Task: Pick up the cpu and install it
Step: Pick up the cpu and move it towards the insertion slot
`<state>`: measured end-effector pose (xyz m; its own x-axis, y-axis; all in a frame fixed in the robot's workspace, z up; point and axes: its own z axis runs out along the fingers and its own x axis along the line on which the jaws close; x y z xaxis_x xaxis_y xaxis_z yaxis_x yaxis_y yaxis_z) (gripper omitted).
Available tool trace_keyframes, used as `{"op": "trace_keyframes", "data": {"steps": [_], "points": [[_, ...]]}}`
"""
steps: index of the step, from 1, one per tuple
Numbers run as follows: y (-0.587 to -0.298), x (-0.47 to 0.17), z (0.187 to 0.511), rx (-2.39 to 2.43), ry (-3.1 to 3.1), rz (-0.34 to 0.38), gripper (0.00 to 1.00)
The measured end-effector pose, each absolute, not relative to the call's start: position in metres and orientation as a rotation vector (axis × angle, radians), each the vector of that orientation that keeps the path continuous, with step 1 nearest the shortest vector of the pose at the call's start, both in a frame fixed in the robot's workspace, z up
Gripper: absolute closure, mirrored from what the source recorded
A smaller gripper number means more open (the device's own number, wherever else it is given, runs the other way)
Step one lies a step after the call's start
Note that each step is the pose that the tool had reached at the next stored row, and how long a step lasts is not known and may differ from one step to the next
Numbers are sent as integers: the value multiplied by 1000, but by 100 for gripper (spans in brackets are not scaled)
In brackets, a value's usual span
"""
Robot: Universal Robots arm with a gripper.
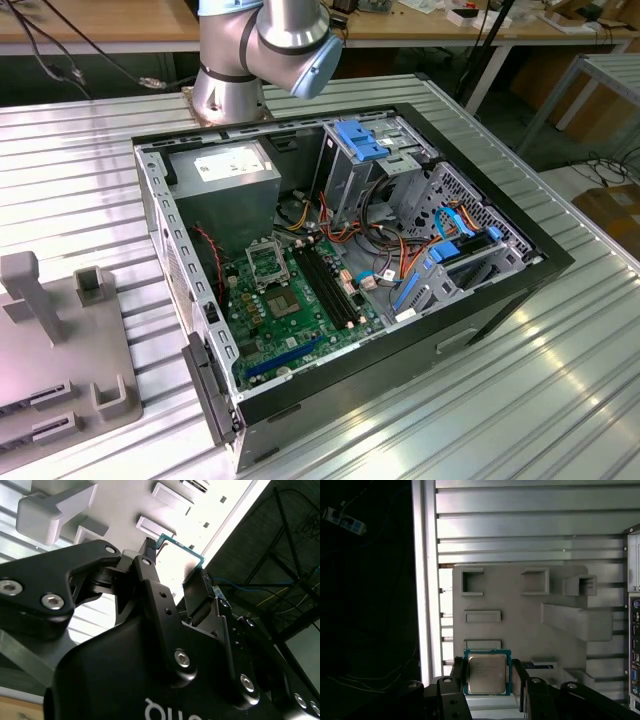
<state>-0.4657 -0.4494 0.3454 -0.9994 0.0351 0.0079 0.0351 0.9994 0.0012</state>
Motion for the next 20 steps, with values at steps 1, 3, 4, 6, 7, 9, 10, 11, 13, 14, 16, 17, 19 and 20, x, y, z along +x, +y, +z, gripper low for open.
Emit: {"op": "trace_keyframes", "data": {"steps": [1,3,4,6,7,9,10,11,13,14,16,17,19,20], "points": [[-449,-466,346,-55,-3133,-2,53],[-449,-466,347,-55,-3133,-2,53],[-449,-466,348,-55,-3133,-2,53],[-449,-466,350,-55,-3133,-2,53],[-449,-466,350,-55,-3133,-2,53],[-449,-466,352,-55,-3133,-2,53],[-449,-466,352,-55,-3133,-2,53],[-449,-466,353,-55,-3133,-2,53],[-449,-466,354,-55,-3133,-2,53],[-449,-466,355,-55,-3133,-2,53],[-449,-466,356,-55,-3133,-2,53],[-449,-466,357,-55,-3133,-2,53],[-449,-466,358,-55,-3133,-2,53],[-449,-466,359,-55,-3133,-2,53]]}}
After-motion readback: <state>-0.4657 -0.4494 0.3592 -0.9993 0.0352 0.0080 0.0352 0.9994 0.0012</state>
